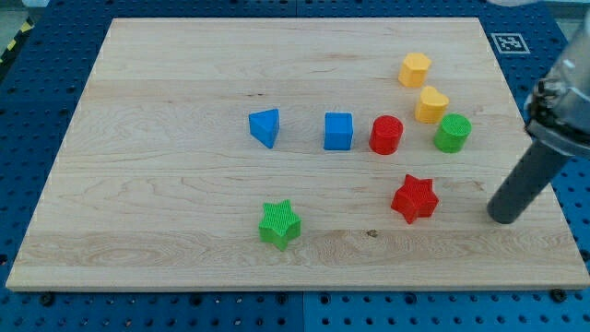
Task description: Move red star towards left
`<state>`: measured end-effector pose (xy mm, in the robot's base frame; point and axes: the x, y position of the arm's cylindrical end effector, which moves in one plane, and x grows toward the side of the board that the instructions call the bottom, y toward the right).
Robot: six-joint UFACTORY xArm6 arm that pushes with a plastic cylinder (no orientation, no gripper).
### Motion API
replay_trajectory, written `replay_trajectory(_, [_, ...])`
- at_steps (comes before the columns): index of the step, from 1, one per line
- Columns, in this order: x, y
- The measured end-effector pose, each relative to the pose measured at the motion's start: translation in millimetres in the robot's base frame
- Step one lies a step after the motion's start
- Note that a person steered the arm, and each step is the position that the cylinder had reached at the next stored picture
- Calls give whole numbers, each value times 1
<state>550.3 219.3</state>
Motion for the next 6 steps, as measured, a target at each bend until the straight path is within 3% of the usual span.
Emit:
replay_trajectory(1, [0,0])
replay_trajectory(4, [-11,-89])
replay_trajectory(6, [-32,-98])
